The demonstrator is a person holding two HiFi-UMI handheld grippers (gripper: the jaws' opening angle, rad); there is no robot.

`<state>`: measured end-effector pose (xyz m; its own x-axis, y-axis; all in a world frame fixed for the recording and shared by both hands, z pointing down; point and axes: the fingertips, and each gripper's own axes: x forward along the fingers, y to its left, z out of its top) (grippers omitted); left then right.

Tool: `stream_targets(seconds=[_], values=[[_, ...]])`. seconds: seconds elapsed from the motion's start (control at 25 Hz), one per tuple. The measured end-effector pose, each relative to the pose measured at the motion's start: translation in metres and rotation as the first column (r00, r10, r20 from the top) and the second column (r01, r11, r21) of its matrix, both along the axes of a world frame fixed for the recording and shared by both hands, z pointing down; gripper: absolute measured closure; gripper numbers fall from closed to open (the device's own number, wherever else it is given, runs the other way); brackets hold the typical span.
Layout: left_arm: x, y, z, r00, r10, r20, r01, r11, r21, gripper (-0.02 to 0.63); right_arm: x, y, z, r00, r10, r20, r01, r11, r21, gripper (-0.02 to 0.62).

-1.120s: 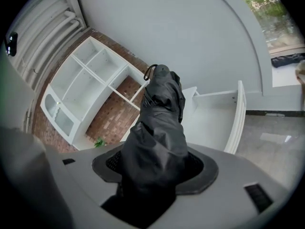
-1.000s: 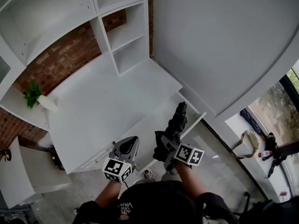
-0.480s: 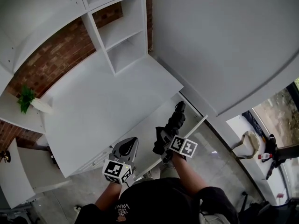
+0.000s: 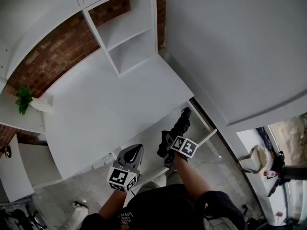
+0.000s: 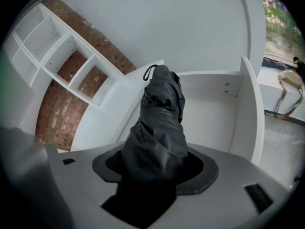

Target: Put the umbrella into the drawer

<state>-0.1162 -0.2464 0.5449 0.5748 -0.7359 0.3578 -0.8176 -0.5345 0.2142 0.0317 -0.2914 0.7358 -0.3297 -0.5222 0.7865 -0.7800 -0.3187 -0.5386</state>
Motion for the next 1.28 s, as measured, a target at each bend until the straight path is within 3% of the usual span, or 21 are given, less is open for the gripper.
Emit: stream_targets(seconds=[0.24, 0.64, 1.28], values=[[0.002, -0.017, 0.014, 0.999, -0.039, 0.014, 0.039, 0.999, -0.026, 0.600, 0.011, -0.017, 0.034, 0.999, -0.013, -0.031, 0.010, 0.997, -0.073, 0.325], [0.020, -0.038, 0.031, 1.000, -0.017, 0.025, 0.018, 0.999, -0.039, 0.600, 0.019, -0.030, 0.081, 0.998, 0.013, -0.062, -0.024, 0.984, -0.178, 0.322], [0.032, -0.046, 0.046, 1.000, 0.005, 0.026, -0.004, 0.998, -0.069, 0.600, 0.023, -0.031, 0.104, 0.995, -0.022, -0.099, -0.002, 0.972, -0.236, 0.301]])
